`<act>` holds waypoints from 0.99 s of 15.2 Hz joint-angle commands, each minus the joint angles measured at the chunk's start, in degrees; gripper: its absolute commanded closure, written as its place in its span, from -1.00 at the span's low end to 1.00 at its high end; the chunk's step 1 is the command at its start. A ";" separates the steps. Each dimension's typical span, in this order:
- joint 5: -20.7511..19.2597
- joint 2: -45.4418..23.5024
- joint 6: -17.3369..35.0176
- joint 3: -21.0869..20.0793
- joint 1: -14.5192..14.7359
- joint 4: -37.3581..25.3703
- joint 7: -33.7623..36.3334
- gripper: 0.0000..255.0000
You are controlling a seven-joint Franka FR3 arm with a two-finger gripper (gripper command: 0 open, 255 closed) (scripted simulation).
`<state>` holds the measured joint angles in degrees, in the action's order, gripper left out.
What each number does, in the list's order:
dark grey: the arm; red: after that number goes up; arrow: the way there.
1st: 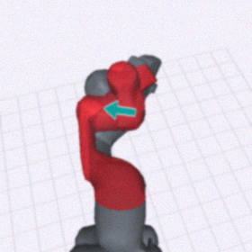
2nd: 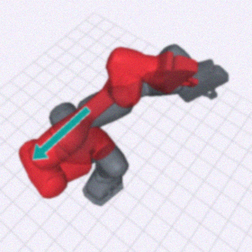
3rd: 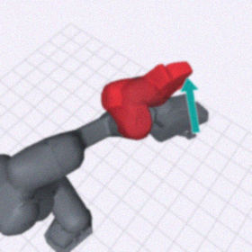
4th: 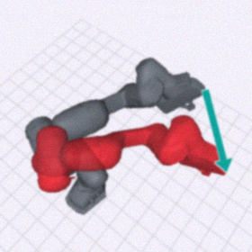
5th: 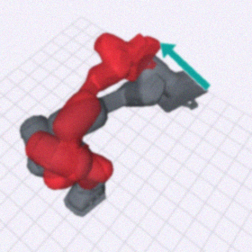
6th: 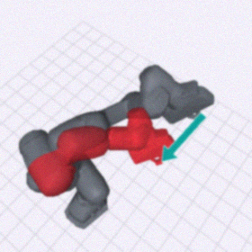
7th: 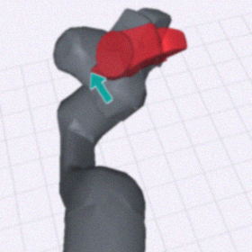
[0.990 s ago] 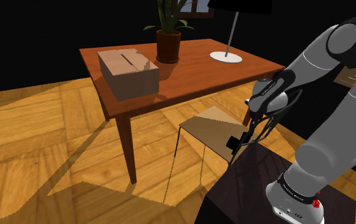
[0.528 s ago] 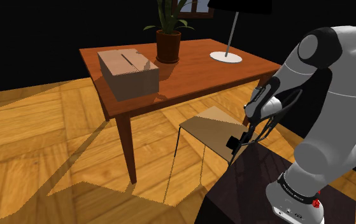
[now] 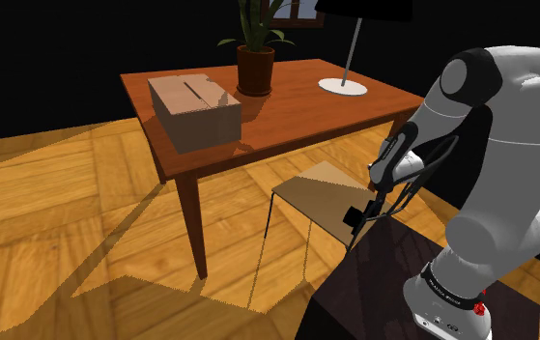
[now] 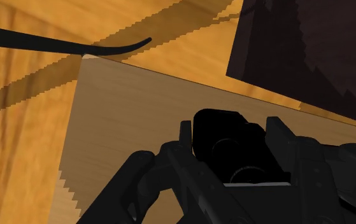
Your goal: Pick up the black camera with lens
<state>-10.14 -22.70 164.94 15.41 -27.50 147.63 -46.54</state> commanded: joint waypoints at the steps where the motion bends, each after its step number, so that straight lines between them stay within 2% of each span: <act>1: 0.00 -0.06 0.05 -0.02 0.00 0.00 0.00 1.00; 8: 0.03 -0.12 0.05 -0.05 0.00 -0.06 0.01 1.00; 15: -1.42 6.90 -5.34 1.59 1.24 1.52 0.25 1.00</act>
<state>-11.36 -16.79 160.45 16.79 -26.35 149.03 -46.26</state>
